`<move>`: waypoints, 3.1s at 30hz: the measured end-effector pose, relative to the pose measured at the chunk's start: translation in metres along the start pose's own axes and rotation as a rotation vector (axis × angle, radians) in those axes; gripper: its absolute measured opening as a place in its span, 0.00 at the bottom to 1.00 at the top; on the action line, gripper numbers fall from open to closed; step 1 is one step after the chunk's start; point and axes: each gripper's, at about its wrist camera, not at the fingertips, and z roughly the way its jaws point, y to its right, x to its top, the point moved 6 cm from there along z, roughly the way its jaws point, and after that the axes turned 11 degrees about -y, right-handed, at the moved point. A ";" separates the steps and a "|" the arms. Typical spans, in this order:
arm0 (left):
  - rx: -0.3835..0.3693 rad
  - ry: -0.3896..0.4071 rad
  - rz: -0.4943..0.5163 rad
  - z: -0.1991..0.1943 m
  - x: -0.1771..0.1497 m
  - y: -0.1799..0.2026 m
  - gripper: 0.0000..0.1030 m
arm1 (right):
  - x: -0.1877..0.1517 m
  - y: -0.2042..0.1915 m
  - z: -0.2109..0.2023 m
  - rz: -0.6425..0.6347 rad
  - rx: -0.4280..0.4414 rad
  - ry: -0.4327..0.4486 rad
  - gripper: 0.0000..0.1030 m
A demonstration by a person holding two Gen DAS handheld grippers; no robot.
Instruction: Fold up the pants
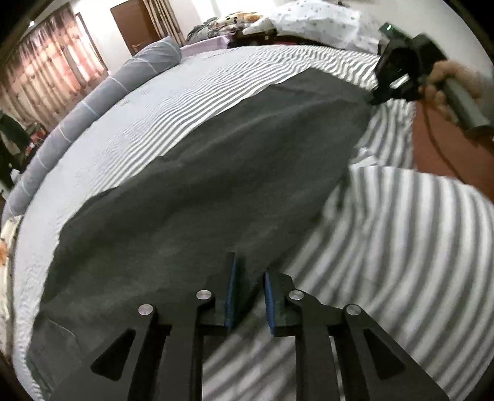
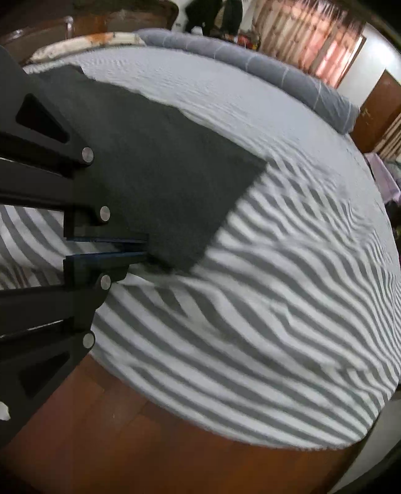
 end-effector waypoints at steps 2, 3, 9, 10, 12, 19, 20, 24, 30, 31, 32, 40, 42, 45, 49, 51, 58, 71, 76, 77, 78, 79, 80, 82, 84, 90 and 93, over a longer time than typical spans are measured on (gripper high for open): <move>-0.019 0.007 -0.016 -0.005 -0.005 0.001 0.19 | 0.001 0.007 -0.003 0.020 -0.006 0.001 0.08; -0.034 0.000 -0.024 -0.007 -0.009 0.000 0.19 | 0.001 0.012 -0.007 0.040 -0.004 0.006 0.08; -0.075 0.050 -0.169 -0.035 -0.021 -0.042 0.19 | -0.006 0.002 -0.045 0.013 0.005 0.077 0.10; -0.066 0.063 -0.195 -0.038 -0.019 -0.050 0.19 | -0.009 -0.006 -0.050 -0.005 0.012 0.080 0.11; -0.016 0.091 -0.295 -0.045 -0.017 -0.084 0.26 | -0.014 -0.031 -0.057 -0.056 0.034 0.078 0.12; 0.087 0.087 -0.490 -0.032 -0.016 -0.168 0.31 | -0.051 -0.165 -0.042 -0.342 0.119 -0.050 0.20; 0.071 0.078 -0.534 -0.027 -0.016 -0.182 0.32 | -0.062 -0.190 -0.034 -0.399 0.126 -0.088 0.22; 0.024 0.045 -0.648 -0.006 -0.019 -0.217 0.34 | -0.103 -0.277 0.004 -0.563 0.181 -0.271 0.26; -0.012 -0.015 -0.688 0.032 -0.034 -0.226 0.34 | -0.155 -0.377 0.062 -0.728 0.201 -0.478 0.28; -0.010 -0.009 -0.684 0.035 -0.038 -0.225 0.34 | -0.161 -0.387 0.068 -0.736 0.203 -0.498 0.28; -0.004 0.003 -0.676 0.036 -0.039 -0.224 0.34 | -0.164 -0.402 0.083 -0.742 0.192 -0.527 0.28; 0.019 0.032 -0.701 0.041 -0.048 -0.218 0.35 | -0.188 -0.449 0.158 -0.739 0.124 -0.767 0.28; 0.042 0.033 -0.699 0.042 -0.048 -0.216 0.35 | -0.196 -0.451 0.166 -0.765 0.115 -0.817 0.28; 0.061 0.025 -0.708 0.042 -0.047 -0.213 0.36 | -0.206 -0.449 0.171 -0.789 0.108 -0.842 0.28; 0.024 0.030 -0.739 0.043 -0.051 -0.214 0.36 | -0.232 -0.441 0.155 -0.874 0.169 -0.918 0.28; 0.017 0.028 -0.742 0.042 -0.052 -0.215 0.36 | -0.246 -0.433 0.147 -0.919 0.187 -0.959 0.28; -0.003 0.029 -0.767 0.044 -0.053 -0.224 0.36 | -0.281 -0.400 0.152 -0.975 0.205 -1.010 0.35; -0.001 0.042 -0.764 0.043 -0.055 -0.218 0.36 | -0.262 -0.447 0.177 -0.684 0.533 -1.007 0.44; 0.001 0.046 -0.766 0.038 -0.057 -0.207 0.36 | -0.245 -0.482 0.158 -0.775 0.518 -0.869 0.11; -0.001 0.046 -0.768 0.038 -0.058 -0.207 0.36 | -0.245 -0.485 0.157 -0.797 0.496 -0.846 0.10; -0.004 0.045 -0.771 0.038 -0.057 -0.206 0.36 | -0.245 -0.487 0.158 -0.812 0.464 -0.829 0.09; -0.010 0.046 -0.777 0.037 -0.057 -0.209 0.36 | -0.247 -0.489 0.159 -0.832 0.439 -0.817 0.09; -0.024 0.045 -0.792 0.037 -0.058 -0.210 0.36 | -0.249 -0.492 0.161 -0.855 0.420 -0.806 0.09; -0.025 0.043 -0.796 0.035 -0.059 -0.213 0.36 | -0.252 -0.493 0.168 -0.873 0.378 -0.808 0.09; -0.021 0.040 -0.796 0.035 -0.059 -0.217 0.36 | -0.251 -0.494 0.176 -0.898 0.332 -0.781 0.10; -0.040 0.028 -0.816 0.035 -0.057 -0.217 0.36 | -0.255 -0.486 0.179 -0.972 0.251 -0.779 0.19; -0.034 0.023 -0.808 0.035 -0.057 -0.217 0.36 | -0.260 -0.489 0.175 -1.084 0.187 -0.702 0.07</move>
